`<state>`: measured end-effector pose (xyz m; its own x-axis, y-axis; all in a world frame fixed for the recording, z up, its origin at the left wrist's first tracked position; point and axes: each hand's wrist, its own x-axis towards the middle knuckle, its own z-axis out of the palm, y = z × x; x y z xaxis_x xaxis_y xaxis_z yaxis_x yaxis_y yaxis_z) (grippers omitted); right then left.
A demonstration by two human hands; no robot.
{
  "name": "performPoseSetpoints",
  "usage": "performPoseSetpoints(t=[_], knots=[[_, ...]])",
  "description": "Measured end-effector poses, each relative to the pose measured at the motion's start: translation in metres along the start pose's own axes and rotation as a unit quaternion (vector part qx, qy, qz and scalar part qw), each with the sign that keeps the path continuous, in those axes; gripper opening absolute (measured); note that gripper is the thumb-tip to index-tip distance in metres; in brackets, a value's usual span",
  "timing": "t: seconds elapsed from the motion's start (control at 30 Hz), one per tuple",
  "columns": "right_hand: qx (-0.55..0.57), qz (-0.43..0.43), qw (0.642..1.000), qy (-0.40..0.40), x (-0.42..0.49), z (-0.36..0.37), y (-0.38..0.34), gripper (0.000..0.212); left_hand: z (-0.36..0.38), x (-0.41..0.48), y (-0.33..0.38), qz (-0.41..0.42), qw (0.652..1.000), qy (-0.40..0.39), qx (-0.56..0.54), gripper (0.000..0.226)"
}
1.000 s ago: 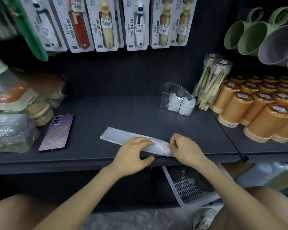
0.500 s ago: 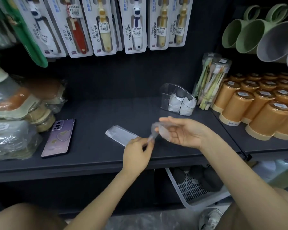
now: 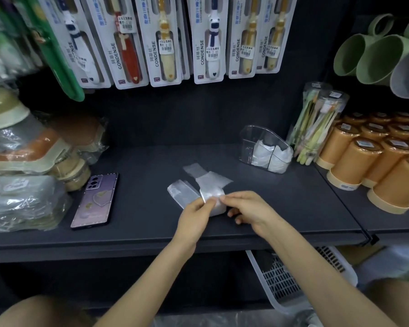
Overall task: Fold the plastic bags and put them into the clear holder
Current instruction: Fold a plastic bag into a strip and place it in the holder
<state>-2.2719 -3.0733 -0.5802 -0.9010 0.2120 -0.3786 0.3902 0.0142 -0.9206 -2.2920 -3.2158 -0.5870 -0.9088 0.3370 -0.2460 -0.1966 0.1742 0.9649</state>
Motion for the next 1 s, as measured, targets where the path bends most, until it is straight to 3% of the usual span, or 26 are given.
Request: performPoseSetpoints(t=[0.13,0.3,0.33,0.4,0.6,0.73,0.87,0.93,1.0], knots=[[0.031,-0.031,0.999,0.008,0.001,0.002,0.006,0.011,-0.007,-0.001,0.002,0.013,0.999,-0.025,-0.029,0.019],[-0.014,-0.056,0.996,-0.069,-0.001,-0.003,0.006,0.008,-0.019,0.003,0.006,0.002,0.997,-0.059,-0.044,0.012],[-0.033,-0.052,0.995,-0.08,-0.001,-0.003,0.006,0.012,-0.021,0.006,0.006,-0.01,0.997,-0.057,-0.054,0.02],[-0.063,-0.038,0.993,-0.094,-0.001,-0.002,0.005,0.016,-0.026,0.01,0.006,-0.034,0.996,-0.041,-0.068,0.039],[-0.116,-0.004,0.99,-0.08,-0.001,-0.005,-0.001,0.025,-0.034,0.025,0.014,-0.091,0.984,0.012,-0.152,0.023],[-0.167,0.006,0.984,-0.067,-0.003,-0.009,-0.001,0.025,-0.039,0.038,0.023,-0.17,0.962,0.041,-0.21,0.046],[-0.193,0.021,0.98,-0.051,-0.006,-0.013,-0.002,0.027,-0.042,0.039,0.02,-0.116,0.984,-0.03,-0.133,0.077],[-0.197,0.026,0.979,-0.05,-0.007,-0.014,-0.003,0.025,-0.042,0.036,0.015,-0.044,0.994,-0.096,-0.001,0.103],[-0.202,0.029,0.977,-0.056,-0.008,-0.015,-0.003,0.019,-0.04,0.037,0.009,0.0,0.988,-0.113,0.106,0.119]])
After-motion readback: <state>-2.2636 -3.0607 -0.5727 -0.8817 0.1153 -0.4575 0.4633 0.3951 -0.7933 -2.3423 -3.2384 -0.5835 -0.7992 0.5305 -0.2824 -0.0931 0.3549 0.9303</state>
